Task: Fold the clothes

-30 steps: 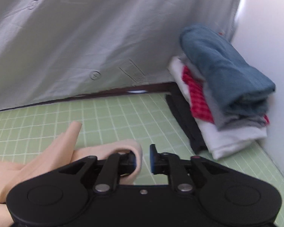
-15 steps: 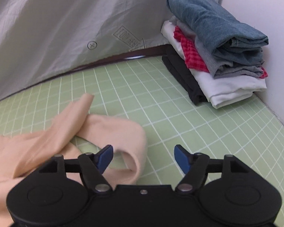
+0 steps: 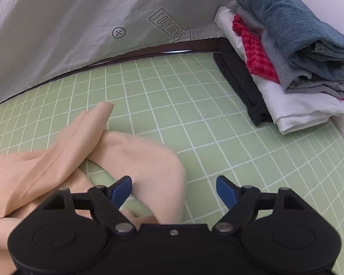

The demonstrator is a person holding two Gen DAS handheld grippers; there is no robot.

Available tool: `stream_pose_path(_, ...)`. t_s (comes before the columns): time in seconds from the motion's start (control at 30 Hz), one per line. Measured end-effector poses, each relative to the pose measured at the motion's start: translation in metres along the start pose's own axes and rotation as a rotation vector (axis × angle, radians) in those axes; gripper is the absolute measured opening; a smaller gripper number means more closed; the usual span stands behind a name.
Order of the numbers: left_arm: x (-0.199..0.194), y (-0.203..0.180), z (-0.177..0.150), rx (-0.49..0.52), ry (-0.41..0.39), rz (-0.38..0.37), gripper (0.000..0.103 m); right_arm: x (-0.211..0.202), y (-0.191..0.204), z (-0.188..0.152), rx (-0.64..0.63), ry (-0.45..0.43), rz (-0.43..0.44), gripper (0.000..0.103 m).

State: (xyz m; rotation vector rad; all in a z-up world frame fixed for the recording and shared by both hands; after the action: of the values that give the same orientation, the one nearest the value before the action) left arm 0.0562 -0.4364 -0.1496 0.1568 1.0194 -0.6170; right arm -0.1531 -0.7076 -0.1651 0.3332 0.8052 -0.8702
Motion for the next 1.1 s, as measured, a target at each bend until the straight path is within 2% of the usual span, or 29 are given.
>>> stream_pose_path(0.17,0.037,-0.063,-0.004,0.189,0.048,-0.079,0.095,0.009,-0.003,-0.005,0.026,0.020,-0.017,0.082)
stream_pose_path(0.3,0.052,-0.082,-0.014,0.214,0.098,-0.132,0.092,0.015,-0.005,-0.008,0.048,0.035,-0.030,0.083)
stream_pose_path(0.37,0.055,-0.088,-0.017,0.230,0.104,-0.148,0.091,0.018,-0.006,-0.010,0.058,0.043,-0.036,0.083)
stream_pose_path(0.43,0.058,-0.094,-0.019,0.275,0.095,-0.157,0.086,0.022,-0.007,-0.012,0.069,0.051,-0.043,0.083)
stream_pose_path(0.53,0.067,-0.102,-0.020,0.329,0.086,-0.146,0.065,0.026,-0.004,-0.015,0.055,0.061,-0.053,0.083)
stream_pose_path(0.6,0.072,-0.101,-0.018,0.320,0.077,-0.137,0.031,0.027,-0.002,-0.016,0.045,0.060,-0.063,0.083)
stream_pose_path(0.63,0.074,-0.100,-0.017,0.313,0.072,-0.132,0.027,0.027,-0.001,-0.016,0.041,0.052,-0.064,0.083)
stream_pose_path(0.7,0.073,-0.093,-0.012,0.267,0.063,-0.148,0.005,0.023,0.000,-0.014,0.035,0.028,-0.058,0.080)
stream_pose_path(0.73,0.072,-0.087,-0.009,0.233,0.057,-0.157,0.004,0.021,0.000,-0.014,0.036,0.009,-0.043,0.072)
stream_pose_path(0.77,0.069,-0.079,-0.005,0.209,0.038,-0.145,0.004,0.018,0.000,-0.013,0.036,-0.009,-0.026,0.057)
stream_pose_path(0.8,0.064,-0.069,0.001,0.187,0.014,-0.126,0.004,0.016,-0.001,-0.012,0.047,-0.018,-0.016,0.049)
stream_pose_path(0.87,0.054,-0.045,0.013,0.136,-0.039,-0.078,0.004,0.012,-0.004,-0.010,0.077,-0.037,-0.002,0.022)
stream_pose_path(0.97,0.030,0.008,0.039,0.028,-0.136,0.035,0.004,0.003,-0.010,-0.005,0.071,-0.089,-0.040,0.017)
stream_pose_path(1.1,-0.002,0.117,0.055,-0.184,-0.217,0.296,0.004,-0.006,-0.026,-0.003,0.087,-0.120,-0.093,0.017)
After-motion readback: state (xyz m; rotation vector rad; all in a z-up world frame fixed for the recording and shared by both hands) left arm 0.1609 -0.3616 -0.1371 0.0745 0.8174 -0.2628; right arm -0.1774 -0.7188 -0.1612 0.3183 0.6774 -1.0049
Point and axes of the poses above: each gripper's, at about its wrist camera, not at the fingertips, and x roughly the way its jaws point, y to its left, z to its top, the point moved 5 cm from there along x, roughly the way its jaws point, and after that the axes turned 6 degrees about -y, right-handed, at the moved point
